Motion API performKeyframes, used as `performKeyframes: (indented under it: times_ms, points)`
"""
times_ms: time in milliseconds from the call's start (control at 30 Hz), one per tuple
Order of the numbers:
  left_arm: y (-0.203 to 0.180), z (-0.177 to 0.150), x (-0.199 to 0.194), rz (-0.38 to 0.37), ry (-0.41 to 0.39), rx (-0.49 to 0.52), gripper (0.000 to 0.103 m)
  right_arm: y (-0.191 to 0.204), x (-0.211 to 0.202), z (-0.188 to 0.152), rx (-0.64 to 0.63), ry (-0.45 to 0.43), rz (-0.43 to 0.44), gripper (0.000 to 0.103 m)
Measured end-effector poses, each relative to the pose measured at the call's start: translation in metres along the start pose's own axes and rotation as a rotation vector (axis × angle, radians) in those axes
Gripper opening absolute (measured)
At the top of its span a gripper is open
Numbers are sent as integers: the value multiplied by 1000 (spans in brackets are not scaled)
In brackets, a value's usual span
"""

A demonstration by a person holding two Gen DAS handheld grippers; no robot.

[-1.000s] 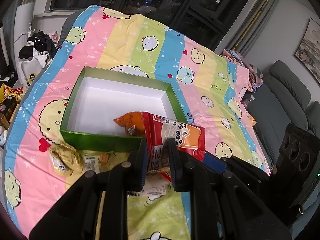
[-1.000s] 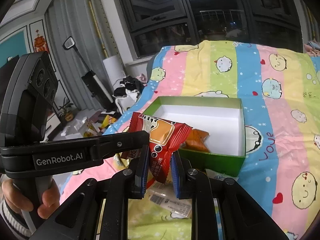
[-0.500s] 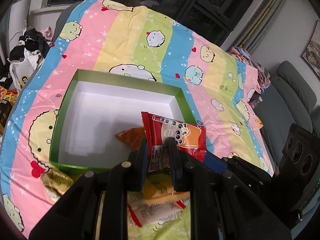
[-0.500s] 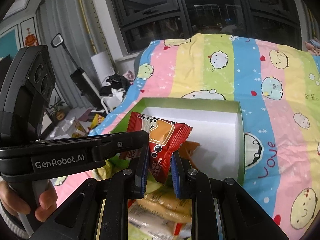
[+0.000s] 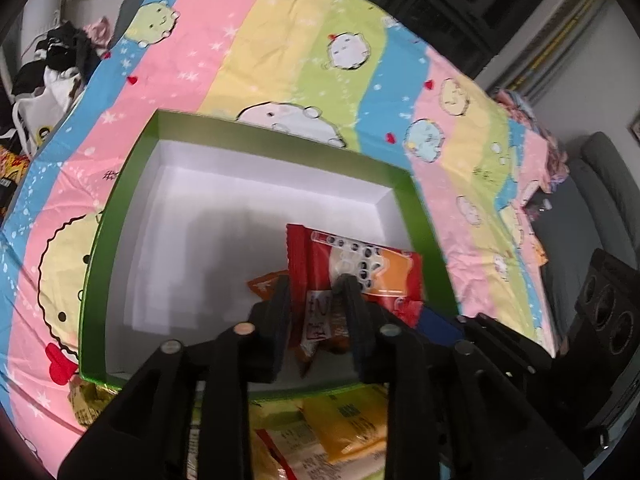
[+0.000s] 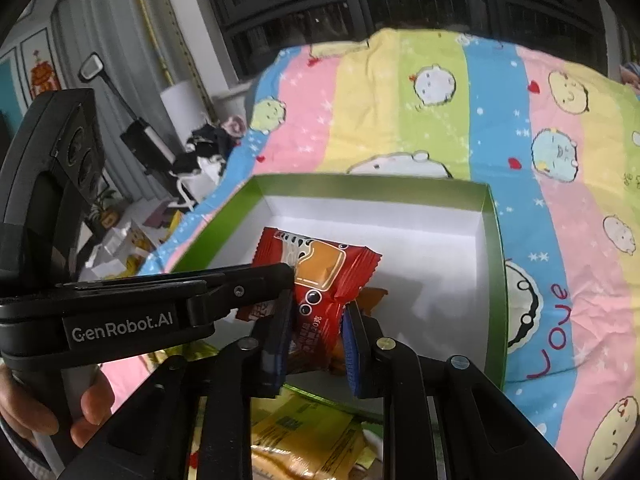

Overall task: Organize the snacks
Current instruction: 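Carry the red packet into the green box and open the left gripper, then grasp the clear barcoded biscuit packet with the left gripper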

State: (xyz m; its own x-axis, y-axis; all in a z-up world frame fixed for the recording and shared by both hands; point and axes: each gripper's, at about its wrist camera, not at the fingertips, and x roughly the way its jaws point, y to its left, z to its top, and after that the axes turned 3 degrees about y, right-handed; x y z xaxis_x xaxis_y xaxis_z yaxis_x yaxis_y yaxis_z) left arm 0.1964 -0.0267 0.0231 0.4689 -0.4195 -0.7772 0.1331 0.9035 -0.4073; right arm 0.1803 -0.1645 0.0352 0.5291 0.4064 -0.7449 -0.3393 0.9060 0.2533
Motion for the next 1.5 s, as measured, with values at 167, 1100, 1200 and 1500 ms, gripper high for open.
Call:
performKeyframes:
  times_ms: [167,1100,1200,1500]
  points:
    - [13,1,-11,31,-26,-52,70,-11,-3,-3,40,-5,-16,45]
    - [45,-118,-91,-20,-30,-89,90,-19,-95,-105,134,58,26,52]
    - [39,-134,-79,-15,4,-60,90,-19,-90,-119,142,96,26,52]
    - [31,-153,-45,9,58,-26,87,-17,-69,-140,157,144,38,52]
